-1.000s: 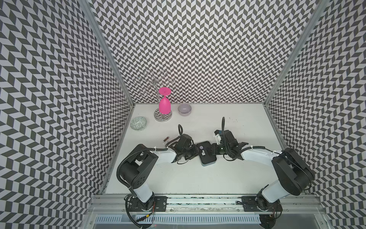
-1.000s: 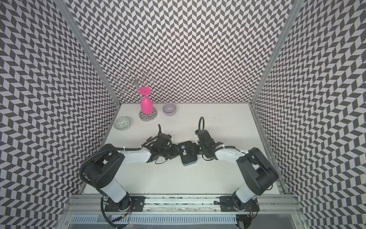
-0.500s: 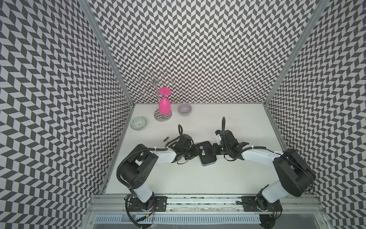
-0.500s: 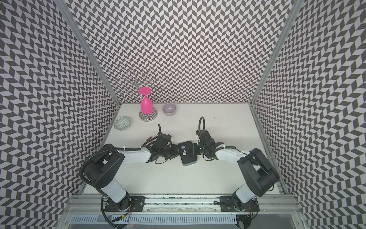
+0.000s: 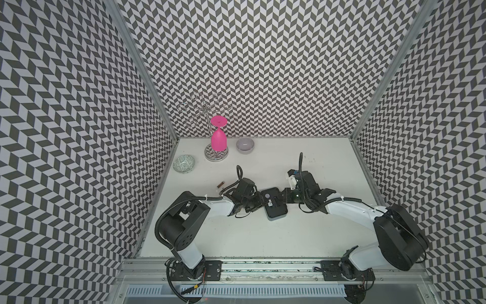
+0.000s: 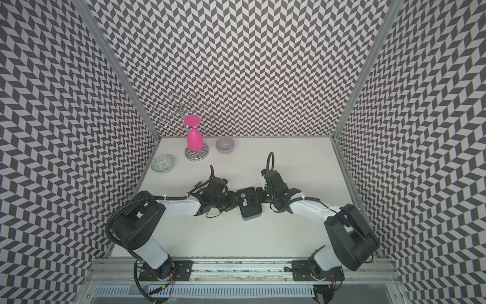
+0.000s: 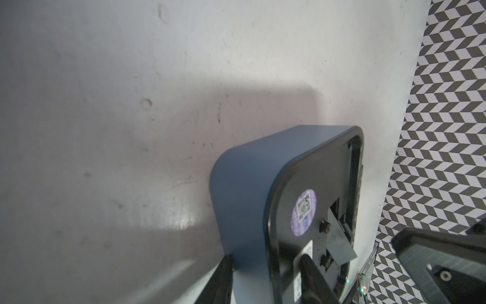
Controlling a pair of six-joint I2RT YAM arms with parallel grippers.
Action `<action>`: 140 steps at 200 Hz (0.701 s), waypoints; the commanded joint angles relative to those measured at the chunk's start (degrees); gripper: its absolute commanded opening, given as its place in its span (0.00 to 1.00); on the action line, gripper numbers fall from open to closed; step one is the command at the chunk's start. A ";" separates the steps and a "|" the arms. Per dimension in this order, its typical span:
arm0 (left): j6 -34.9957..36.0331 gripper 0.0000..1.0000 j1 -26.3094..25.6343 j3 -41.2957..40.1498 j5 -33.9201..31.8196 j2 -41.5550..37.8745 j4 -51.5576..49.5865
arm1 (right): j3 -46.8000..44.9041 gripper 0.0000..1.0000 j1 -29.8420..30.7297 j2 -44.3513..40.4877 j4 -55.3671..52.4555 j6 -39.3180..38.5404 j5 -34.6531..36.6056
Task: Insert the battery into the alarm
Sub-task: Remove the cover from the alarm.
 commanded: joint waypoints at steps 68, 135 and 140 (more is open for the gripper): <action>0.90 0.42 0.38 -0.89 -1.18 1.37 -2.43 | 1.34 0.29 -0.52 3.25 -2.14 -3.88 0.16; 1.11 0.42 0.74 -0.63 -1.09 1.53 -2.60 | -0.25 0.27 -0.13 4.06 -1.54 -3.10 -3.01; 1.09 0.42 0.78 -0.63 -1.09 1.57 -2.60 | -0.42 0.27 -0.10 3.81 -1.58 -3.07 -3.08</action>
